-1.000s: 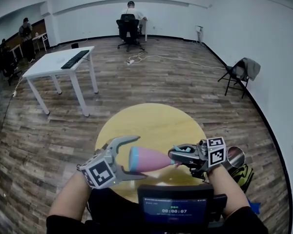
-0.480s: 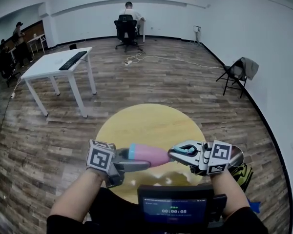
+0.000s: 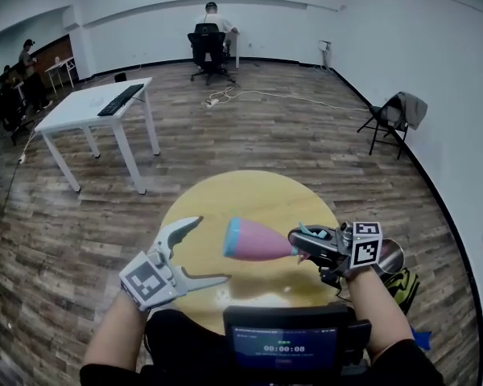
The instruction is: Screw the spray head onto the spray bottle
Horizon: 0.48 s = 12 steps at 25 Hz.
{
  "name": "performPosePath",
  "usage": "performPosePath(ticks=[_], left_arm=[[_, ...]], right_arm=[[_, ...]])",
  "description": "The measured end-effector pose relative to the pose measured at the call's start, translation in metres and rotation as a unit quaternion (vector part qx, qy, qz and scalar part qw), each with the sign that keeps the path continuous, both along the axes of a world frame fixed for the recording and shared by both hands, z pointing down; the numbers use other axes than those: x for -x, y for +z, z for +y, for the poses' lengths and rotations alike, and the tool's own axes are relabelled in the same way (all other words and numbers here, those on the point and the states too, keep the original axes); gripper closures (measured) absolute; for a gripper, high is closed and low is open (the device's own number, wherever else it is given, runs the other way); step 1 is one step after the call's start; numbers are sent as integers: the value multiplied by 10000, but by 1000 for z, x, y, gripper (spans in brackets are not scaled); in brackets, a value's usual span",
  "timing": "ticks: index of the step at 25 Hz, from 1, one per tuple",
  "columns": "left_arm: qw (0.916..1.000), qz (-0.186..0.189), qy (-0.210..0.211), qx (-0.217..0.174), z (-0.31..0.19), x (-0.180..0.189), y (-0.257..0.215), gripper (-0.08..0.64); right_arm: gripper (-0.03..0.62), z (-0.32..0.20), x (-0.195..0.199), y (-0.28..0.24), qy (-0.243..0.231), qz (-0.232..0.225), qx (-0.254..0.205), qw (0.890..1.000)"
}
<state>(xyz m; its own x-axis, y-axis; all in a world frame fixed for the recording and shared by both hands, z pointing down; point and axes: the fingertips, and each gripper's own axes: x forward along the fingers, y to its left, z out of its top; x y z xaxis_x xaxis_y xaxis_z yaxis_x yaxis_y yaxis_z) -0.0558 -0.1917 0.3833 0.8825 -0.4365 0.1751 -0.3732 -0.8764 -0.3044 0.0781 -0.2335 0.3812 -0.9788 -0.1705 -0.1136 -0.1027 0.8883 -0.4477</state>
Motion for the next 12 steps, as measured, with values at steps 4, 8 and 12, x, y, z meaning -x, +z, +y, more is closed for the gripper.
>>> performPosePath(ticks=[4,8,12], left_arm=[[9892,-1163,119,-889,1,-28,22,14],[9927,-1138,273,303,-13,-40,43,67],[9493,273,707,3050,-12,-40,49,181]], right_arm=[[572,13,27,6,-433,231,15,9988],[571,17,28,3,-382,383,-227,9983],[571,44,37,6,-411,1477,-2136,9648]])
